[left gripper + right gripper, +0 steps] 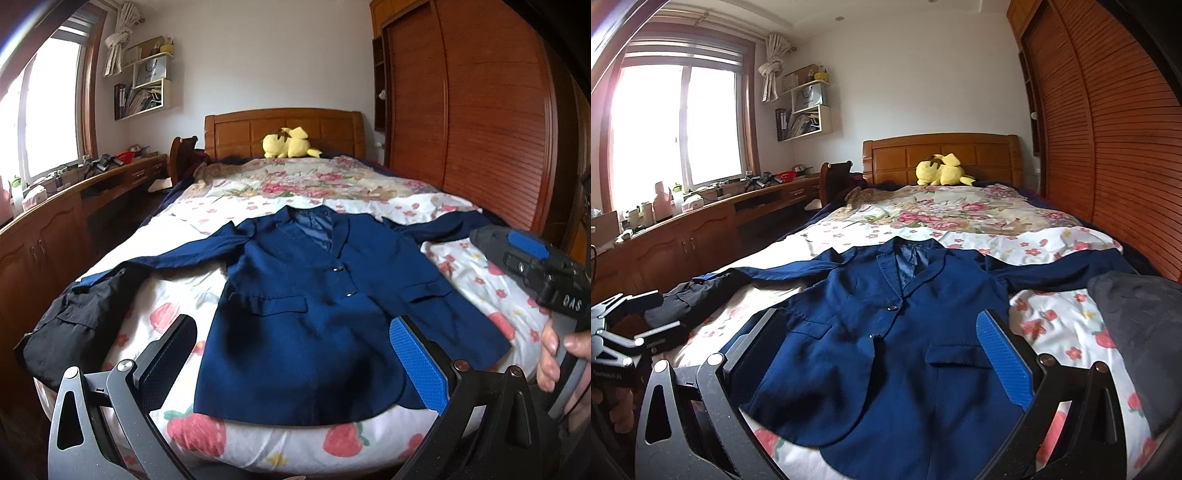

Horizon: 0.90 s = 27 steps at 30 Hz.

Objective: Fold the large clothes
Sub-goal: 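Lower the left gripper to the jacket's sleeve and close on it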

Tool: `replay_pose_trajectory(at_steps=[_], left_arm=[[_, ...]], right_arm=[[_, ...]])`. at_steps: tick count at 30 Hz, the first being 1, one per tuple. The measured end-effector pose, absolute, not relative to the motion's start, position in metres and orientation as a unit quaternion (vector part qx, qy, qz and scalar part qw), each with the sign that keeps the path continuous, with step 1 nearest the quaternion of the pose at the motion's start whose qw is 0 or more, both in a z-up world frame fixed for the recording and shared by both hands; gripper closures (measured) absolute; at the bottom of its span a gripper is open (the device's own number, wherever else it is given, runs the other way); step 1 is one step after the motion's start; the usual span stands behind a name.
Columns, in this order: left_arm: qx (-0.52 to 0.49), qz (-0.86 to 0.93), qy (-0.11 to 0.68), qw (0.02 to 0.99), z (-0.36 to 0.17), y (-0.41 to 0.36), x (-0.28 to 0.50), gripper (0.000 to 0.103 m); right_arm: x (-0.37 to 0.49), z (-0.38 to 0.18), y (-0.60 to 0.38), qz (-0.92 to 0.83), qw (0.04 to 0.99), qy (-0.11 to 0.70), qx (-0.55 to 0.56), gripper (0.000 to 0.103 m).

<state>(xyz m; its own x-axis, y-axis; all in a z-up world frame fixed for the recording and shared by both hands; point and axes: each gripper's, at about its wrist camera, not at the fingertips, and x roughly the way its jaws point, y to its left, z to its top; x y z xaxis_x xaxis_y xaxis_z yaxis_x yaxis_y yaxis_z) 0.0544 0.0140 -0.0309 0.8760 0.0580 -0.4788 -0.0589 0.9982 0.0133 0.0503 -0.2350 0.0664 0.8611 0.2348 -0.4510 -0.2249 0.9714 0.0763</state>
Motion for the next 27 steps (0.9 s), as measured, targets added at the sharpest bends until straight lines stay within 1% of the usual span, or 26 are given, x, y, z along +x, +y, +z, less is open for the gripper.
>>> replay_pose_trajectory(at_steps=[14,18,22,27], left_arm=[[-0.020,0.131,0.275,0.952,-0.050,0.024,0.073,0.000],[-0.036,0.153,0.294,0.943,-0.045,0.043,0.087,0.000],[-0.055,0.157,0.293,0.942,-0.036,0.071,0.101,0.000],[-0.084,0.143,0.289,0.943,-0.037,0.108,0.129,0.000]], right_arm=[[0.143,0.028,-0.210,0.217,0.941,0.258,0.010,0.000],[0.164,0.013,-0.203,0.234,0.933,0.274,0.018,0.000],[0.180,-0.007,-0.194,0.238,0.927,0.290,0.013,0.000],[0.197,-0.022,-0.183,0.235,0.922,0.309,0.005,0.000]])
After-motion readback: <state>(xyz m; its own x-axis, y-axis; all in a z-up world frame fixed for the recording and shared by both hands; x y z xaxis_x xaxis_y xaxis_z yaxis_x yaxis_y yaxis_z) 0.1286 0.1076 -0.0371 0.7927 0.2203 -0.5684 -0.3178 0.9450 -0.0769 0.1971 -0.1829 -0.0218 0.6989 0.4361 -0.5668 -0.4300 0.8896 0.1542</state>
